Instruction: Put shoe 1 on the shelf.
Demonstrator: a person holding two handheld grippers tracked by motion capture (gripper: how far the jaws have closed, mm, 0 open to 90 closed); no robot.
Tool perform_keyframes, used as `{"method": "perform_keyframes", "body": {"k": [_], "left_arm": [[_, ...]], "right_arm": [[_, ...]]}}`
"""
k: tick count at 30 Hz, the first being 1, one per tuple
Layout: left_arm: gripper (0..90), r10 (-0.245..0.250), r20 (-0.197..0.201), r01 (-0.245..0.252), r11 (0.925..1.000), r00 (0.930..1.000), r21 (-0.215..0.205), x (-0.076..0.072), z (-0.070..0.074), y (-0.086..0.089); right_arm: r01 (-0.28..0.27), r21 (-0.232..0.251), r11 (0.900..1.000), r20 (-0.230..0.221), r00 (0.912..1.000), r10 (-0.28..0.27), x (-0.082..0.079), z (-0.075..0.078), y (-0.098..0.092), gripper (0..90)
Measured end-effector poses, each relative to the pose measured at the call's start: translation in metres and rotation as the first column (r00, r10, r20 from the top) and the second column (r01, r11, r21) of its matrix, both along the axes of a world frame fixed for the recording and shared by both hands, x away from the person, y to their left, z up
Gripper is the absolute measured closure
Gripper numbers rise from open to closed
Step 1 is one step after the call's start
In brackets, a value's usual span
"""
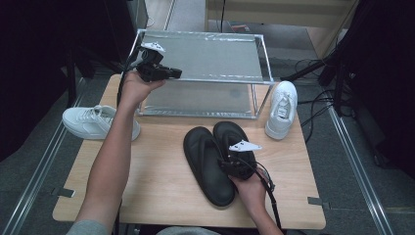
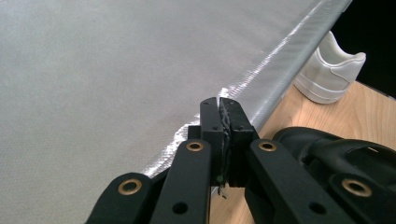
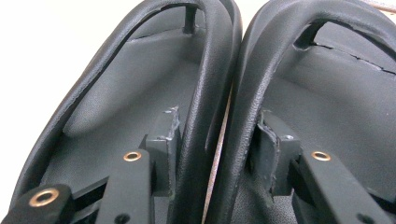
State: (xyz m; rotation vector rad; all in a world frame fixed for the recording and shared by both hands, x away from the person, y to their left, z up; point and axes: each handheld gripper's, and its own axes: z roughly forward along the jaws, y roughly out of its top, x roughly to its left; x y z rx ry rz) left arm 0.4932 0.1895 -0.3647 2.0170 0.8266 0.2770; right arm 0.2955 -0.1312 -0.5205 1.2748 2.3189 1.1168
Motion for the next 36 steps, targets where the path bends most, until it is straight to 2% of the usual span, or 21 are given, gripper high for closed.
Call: {"method": "perform_keyframes", "body": {"k": [4,8,17,23,27,31,36], "left_arm": [[89.6,0.000,-0.002,0.000,1.0000,1.0000,-0.005,0.001,-0.001,0.001],[89.6,0.006,0.008,-0.006,1.0000,1.0000,0.008,0.000,-0.001,0.000],[89.7,0.015,0.013,-0.015,0.9998,0.9998,0.014,-0.001,-0.001,-0.002],[90.0,0.019,0.011,-0.019,0.9998,0.9998,0.005,-0.001,-0.002,-0.002],[90.0,0.019,0.008,-0.019,0.9998,0.9998,-0.001,0.000,-0.003,-0.001],[90.0,0.017,0.007,-0.017,0.9999,0.9998,-0.005,0.000,-0.003,0.000],[90.0,0.017,0.009,-0.017,0.9998,0.9998,-0.006,0.000,-0.003,0.000]], "right_arm": [[0.008,-0.001,1.000,-0.004,1.0000,-0.008,-0.001,0.001,0.001,60.2],[0.028,0.008,1.000,-0.006,0.9996,-0.028,-0.002,0.000,0.002,69.0],[0.076,0.044,0.996,-0.035,0.9966,-0.075,0.001,0.001,-0.001,75.7],[0.069,0.055,0.996,-0.052,0.9965,-0.066,0.005,0.007,-0.003,76.0],[0.056,0.046,0.997,-0.051,0.9973,-0.053,0.011,0.015,-0.001,76.1],[0.047,0.063,0.997,-0.058,0.9974,-0.043,0.022,0.023,0.002,76.0],[0.034,0.056,0.998,-0.042,0.9986,-0.032,0.038,0.034,0.011,76.0]]}}
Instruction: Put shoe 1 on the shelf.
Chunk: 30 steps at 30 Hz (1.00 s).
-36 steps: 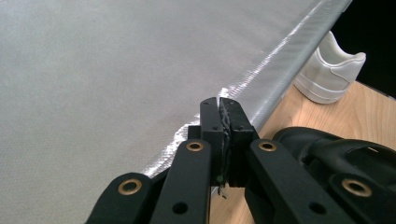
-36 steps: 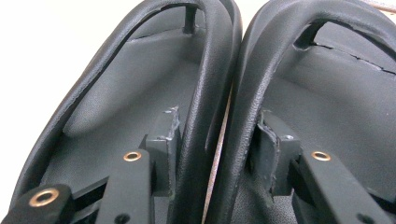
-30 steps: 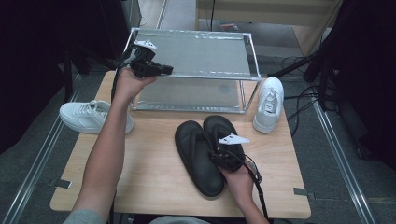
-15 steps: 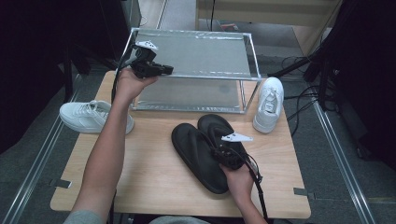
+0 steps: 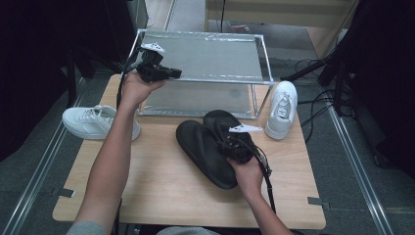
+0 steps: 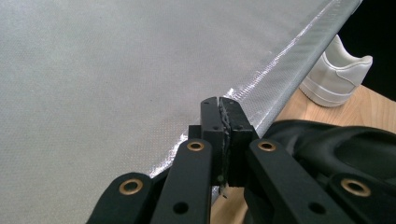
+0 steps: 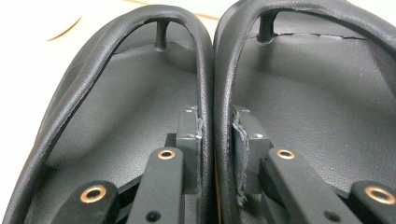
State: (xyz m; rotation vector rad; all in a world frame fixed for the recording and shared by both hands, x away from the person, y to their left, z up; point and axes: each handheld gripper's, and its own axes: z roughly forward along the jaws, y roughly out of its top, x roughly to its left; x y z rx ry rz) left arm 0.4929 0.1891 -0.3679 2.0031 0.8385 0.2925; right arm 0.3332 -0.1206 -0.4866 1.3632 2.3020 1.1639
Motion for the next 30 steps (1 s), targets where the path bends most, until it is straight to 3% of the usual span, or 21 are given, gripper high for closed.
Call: {"method": "perform_keyframes", "body": {"k": [12,21,30], "left_arm": [[90.0,0.004,0.006,-0.005,1.0000,1.0000,0.003,-0.001,0.000,-0.001],[90.0,0.001,0.007,-0.001,1.0000,1.0000,-0.001,-0.001,-0.001,0.000],[90.0,0.000,0.007,0.000,1.0000,1.0000,-0.003,-0.001,-0.001,0.000]], "right_arm": [[-0.005,-0.018,1.000,0.016,0.9999,0.006,0.043,0.010,0.025,75.8],[0.024,-0.032,0.999,0.023,0.9995,-0.023,0.075,0.003,0.040,75.8],[0.089,-0.001,0.996,0.020,0.9959,-0.089,0.105,-0.009,0.050,75.8]]}}
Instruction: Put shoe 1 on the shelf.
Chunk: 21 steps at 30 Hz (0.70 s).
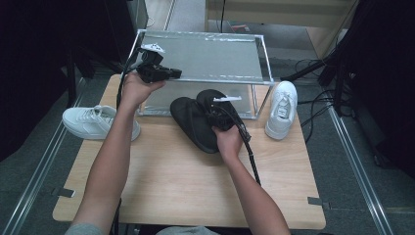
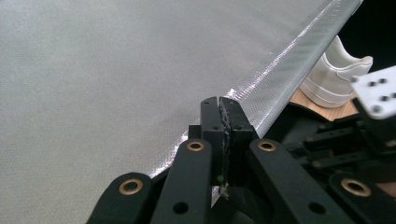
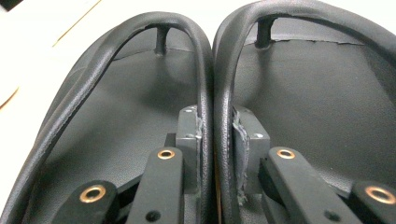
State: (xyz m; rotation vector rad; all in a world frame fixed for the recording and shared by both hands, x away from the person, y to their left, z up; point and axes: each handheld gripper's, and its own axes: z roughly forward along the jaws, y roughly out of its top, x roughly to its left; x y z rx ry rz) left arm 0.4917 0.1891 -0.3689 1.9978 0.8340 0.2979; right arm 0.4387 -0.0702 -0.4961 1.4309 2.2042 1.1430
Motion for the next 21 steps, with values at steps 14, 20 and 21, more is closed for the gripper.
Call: {"method": "perform_keyframes", "body": {"k": [14,20,21], "left_arm": [[90.0,0.002,0.004,-0.002,0.9999,1.0000,-0.011,-0.001,-0.001,0.001],[89.9,0.000,0.001,0.000,0.9999,1.0000,-0.015,-0.001,-0.002,0.001],[89.8,0.000,0.001,0.000,0.9999,1.0000,-0.016,-0.001,-0.002,0.001]], "right_arm": [[0.094,0.008,0.996,0.021,0.9954,-0.094,0.029,-0.013,0.014,71.3],[0.071,-0.004,0.997,0.020,0.9973,-0.071,0.027,-0.010,0.013,62.2],[0.070,-0.011,0.997,0.023,0.9973,-0.070,0.026,-0.010,0.014,61.1]]}}
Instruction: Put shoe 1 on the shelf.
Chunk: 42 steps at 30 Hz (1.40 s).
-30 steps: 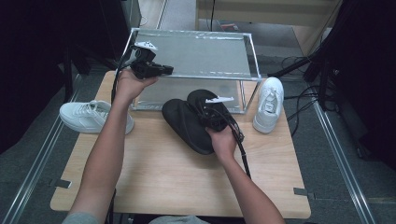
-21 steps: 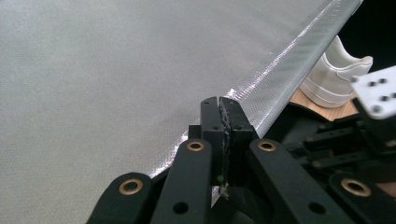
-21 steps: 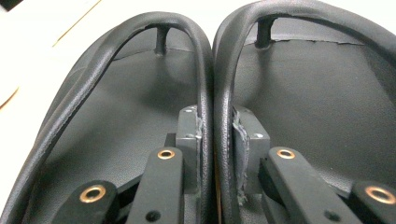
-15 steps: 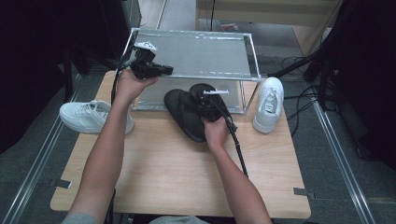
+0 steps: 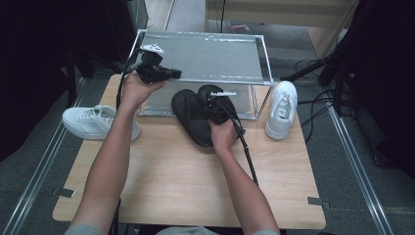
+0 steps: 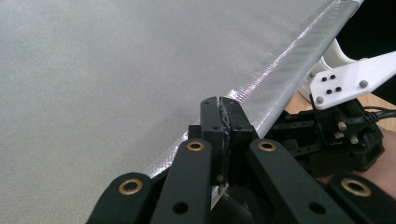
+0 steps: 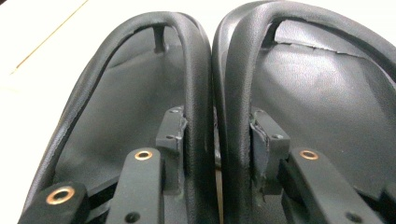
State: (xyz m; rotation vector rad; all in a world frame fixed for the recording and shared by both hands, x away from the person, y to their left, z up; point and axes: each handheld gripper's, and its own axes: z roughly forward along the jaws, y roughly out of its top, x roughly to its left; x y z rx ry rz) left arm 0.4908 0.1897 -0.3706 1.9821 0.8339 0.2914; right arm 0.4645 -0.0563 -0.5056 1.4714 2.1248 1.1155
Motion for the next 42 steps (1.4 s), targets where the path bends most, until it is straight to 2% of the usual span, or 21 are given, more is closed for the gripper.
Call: {"method": "perform_keyframes", "body": {"k": [4,8,14,17,27,30,32,34,38,42], "left_arm": [[89.6,0.004,-0.002,-0.004,1.0000,1.0000,-0.004,0.000,0.000,0.000],[89.6,0.002,-0.003,-0.002,1.0000,1.0000,-0.005,0.001,0.000,0.000],[89.4,0.003,-0.002,-0.003,1.0000,1.0000,-0.008,0.001,-0.001,0.001],[89.4,0.004,-0.001,-0.004,1.0000,1.0000,-0.006,0.001,-0.001,0.001],[89.4,0.002,-0.005,-0.002,1.0000,1.0000,-0.006,0.001,-0.001,0.001],[89.4,0.004,-0.004,-0.005,0.9999,1.0000,-0.009,0.001,-0.001,0.001],[89.4,0.005,-0.004,-0.005,1.0000,1.0000,-0.006,0.001,-0.001,0.001],[89.4,0.007,-0.004,-0.007,1.0000,1.0000,-0.006,0.001,-0.001,0.000],[89.4,0.007,-0.002,-0.007,0.9999,1.0000,-0.007,0.001,-0.001,0.000],[89.4,0.008,-0.002,-0.008,0.9999,1.0000,-0.006,0.000,-0.001,0.001]], "right_arm": [[-0.005,-0.008,1.000,0.005,1.0000,0.005,-0.004,0.002,0.000,55.7],[-0.004,0.005,1.000,0.014,0.9999,0.004,-0.008,0.007,-0.003,53.0],[-0.028,-0.010,1.000,0.041,0.9988,0.028,-0.022,0.016,-0.011,54.6],[-0.048,-0.022,0.999,0.041,0.9980,0.049,-0.030,0.018,-0.014,55.0],[-0.112,0.012,0.994,0.047,0.9927,0.111,-0.064,0.021,-0.028,58.8],[-0.152,0.036,0.988,0.049,0.9874,0.151,-0.073,0.022,-0.032,63.0],[-0.196,0.022,0.980,0.044,0.9798,0.195,-0.079,0.023,-0.033,69.4],[-0.235,0.032,0.972,0.038,0.9716,0.234,-0.084,0.022,-0.035,75.0],[-0.277,0.028,0.960,0.030,0.9606,0.276,-0.095,0.018,-0.039,86.4],[-0.298,0.026,0.954,0.016,0.9546,0.298,-0.105,0.009,-0.044,90.0]]}}
